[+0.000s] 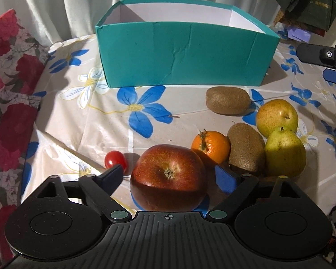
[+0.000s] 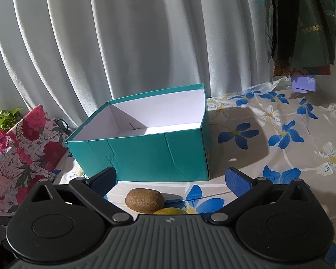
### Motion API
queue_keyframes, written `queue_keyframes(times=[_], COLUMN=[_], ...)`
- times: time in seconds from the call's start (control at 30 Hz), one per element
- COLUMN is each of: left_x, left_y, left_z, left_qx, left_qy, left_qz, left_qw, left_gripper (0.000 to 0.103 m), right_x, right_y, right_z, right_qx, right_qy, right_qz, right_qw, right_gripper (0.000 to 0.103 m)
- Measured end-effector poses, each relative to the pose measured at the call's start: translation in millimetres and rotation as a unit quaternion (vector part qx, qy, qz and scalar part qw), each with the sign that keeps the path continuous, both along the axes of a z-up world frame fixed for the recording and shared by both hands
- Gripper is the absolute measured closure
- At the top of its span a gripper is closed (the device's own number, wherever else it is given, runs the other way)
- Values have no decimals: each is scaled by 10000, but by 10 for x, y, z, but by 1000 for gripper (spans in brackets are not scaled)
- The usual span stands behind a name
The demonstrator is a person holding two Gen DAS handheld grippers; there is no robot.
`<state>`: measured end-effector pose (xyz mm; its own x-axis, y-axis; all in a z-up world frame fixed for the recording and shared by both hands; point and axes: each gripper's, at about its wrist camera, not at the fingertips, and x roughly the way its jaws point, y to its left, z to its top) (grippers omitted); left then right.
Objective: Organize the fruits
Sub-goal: 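Grasp the large red apple with the left tool while the right tool moves toward a pear, then grasp the yellow pear with the right tool while the left tool lifts the apple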
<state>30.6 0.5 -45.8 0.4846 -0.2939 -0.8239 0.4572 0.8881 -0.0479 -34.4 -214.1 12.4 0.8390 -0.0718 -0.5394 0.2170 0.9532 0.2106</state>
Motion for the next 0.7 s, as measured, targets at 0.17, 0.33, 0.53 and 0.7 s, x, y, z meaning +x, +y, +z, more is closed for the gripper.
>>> queue_keyframes(times=[0.17, 0.33, 0.53, 0.7], left_x=[52, 97, 90, 60], left_y=[-31, -63, -51, 37], left_z=[-106, -153, -128, -6], left_qx=[101, 138, 229, 157], left_qy=[155, 110, 105, 14], left_qz=[19, 3, 15, 118], left_qw=[9998, 9998, 9997, 9998], left_gripper=[24, 24, 25, 25], right_x=[-59, -93, -120, -63], right_y=[-36, -55, -5, 52], right_z=[-22, -58, -109, -182], right_qx=[-14, -62, -270, -329], right_qy=[44, 157, 368, 663], right_qz=[-112, -179, -129, -95], right_qw=[9999, 9997, 9989, 9972], right_gripper=[0, 0, 0, 11])
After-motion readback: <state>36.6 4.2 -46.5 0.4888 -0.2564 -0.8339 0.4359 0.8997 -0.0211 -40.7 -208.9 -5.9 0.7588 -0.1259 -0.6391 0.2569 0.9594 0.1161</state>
